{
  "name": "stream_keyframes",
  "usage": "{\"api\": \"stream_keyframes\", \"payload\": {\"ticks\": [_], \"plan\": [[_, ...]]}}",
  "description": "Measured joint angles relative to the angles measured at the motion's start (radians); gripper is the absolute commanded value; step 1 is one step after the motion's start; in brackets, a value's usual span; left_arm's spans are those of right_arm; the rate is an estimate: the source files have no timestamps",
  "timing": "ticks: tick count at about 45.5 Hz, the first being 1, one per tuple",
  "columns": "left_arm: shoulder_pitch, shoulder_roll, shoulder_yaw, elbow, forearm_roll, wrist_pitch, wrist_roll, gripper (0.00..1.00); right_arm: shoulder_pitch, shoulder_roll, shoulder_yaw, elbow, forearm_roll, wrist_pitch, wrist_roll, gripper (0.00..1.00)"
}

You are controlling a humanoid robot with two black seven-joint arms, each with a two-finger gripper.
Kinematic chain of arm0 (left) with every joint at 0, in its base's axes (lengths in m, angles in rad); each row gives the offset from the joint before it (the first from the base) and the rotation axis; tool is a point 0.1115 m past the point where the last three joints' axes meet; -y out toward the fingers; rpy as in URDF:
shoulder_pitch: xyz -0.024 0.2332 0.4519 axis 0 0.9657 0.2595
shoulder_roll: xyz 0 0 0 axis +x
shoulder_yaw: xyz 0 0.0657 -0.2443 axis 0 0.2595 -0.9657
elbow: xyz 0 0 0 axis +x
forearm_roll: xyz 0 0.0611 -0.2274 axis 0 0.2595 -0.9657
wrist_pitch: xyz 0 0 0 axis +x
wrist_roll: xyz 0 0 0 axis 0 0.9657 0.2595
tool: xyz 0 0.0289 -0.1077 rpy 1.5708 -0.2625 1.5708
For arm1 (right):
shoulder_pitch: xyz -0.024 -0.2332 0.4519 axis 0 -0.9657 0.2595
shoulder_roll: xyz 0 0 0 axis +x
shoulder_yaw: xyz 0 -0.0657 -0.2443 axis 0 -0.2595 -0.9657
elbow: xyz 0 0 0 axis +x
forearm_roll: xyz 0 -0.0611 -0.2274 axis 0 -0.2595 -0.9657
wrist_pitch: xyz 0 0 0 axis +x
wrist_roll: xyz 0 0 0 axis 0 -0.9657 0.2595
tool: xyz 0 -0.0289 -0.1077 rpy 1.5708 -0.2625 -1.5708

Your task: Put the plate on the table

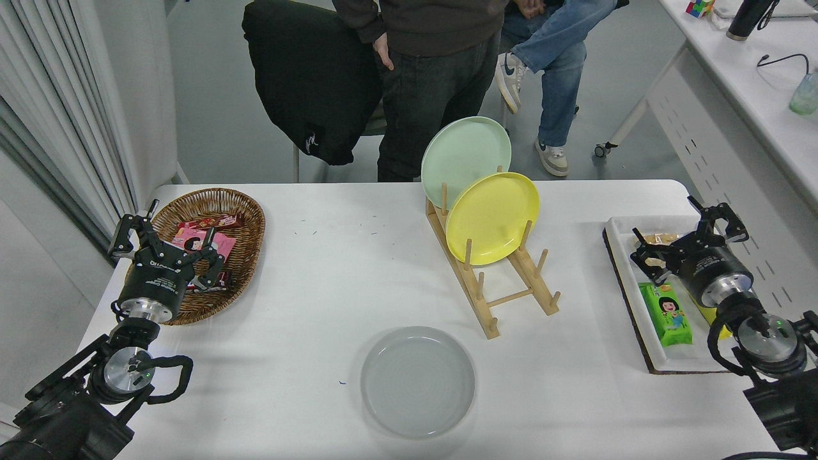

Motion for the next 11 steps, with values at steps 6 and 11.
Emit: {"api": "stream_keyframes", "payload": {"ticks": [6,11], "plan": [[0.000,0.000,0.000,0.000,0.000,0.000,0.000,0.98,0.004,0.007,0.002,-0.001,0.000,0.007,0.001,0.99],[0.000,0.000,0.000,0.000,0.000,0.000,0.000,0.98,0.007,0.012,0.003,-0.002,0.001,0.011,0.001,0.99]]}}
